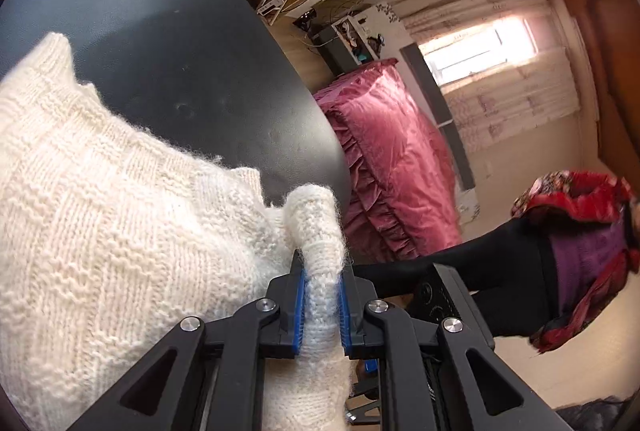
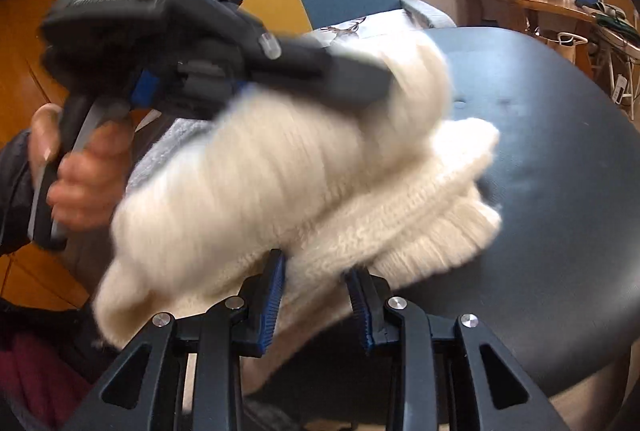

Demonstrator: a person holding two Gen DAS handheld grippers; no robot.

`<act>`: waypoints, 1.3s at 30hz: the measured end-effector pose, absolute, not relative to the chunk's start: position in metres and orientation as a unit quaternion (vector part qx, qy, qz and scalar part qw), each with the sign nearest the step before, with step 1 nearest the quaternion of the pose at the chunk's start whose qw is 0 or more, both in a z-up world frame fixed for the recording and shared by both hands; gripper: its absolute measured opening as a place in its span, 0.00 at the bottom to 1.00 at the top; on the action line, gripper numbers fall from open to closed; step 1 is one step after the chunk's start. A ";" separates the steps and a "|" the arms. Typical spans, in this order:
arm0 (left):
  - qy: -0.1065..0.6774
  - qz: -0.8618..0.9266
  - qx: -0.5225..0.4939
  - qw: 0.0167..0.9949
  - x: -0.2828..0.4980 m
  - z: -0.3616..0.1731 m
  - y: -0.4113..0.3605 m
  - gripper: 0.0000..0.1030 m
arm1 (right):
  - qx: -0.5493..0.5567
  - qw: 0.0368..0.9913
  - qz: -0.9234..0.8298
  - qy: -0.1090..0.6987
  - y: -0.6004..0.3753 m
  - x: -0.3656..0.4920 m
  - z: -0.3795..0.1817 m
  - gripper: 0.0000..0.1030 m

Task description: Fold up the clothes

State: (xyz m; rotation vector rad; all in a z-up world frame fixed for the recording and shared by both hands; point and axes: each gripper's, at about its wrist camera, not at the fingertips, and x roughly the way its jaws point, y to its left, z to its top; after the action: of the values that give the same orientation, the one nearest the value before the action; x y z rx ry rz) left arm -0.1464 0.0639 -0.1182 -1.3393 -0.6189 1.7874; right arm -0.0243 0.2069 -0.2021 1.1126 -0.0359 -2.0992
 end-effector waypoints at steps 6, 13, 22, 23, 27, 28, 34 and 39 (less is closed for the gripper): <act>-0.153 0.726 -0.546 0.389 -0.137 -0.120 0.089 0.13 | 0.435 0.383 -0.813 -0.046 0.208 -0.017 -0.181 0.30; -0.144 0.749 -0.518 0.388 -0.140 -0.078 0.066 0.46 | 0.410 0.360 -0.838 -0.018 0.207 0.001 -0.129 0.31; -0.051 0.845 -0.470 0.248 -0.146 -0.068 -0.026 0.57 | 0.361 0.365 -0.851 0.110 0.119 0.010 -0.091 0.30; -0.043 0.841 -0.483 0.240 -0.144 -0.080 -0.032 0.57 | 0.384 0.345 -0.845 0.140 0.111 0.006 -0.103 0.30; -0.021 0.825 -0.515 0.231 -0.123 -0.116 -0.039 0.57 | 0.425 0.291 -0.845 0.145 0.130 -0.019 -0.138 0.28; -0.026 0.821 -0.517 0.240 -0.115 -0.118 -0.038 0.57 | 0.433 0.291 -0.845 0.116 0.140 -0.024 -0.139 0.28; -0.044 0.820 -0.511 0.255 -0.068 -0.119 -0.044 0.56 | 0.441 0.316 -0.832 0.116 0.141 -0.036 -0.135 0.28; -0.091 0.836 -0.478 0.251 -0.040 -0.095 -0.062 0.56 | 0.452 0.334 -0.822 0.084 0.154 -0.052 -0.133 0.29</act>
State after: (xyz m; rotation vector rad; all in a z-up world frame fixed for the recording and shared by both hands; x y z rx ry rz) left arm -0.0402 -0.0623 -0.0949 -1.3017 -0.2489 2.2759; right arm -0.0521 0.1544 -0.1327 1.1809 0.2180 -2.1464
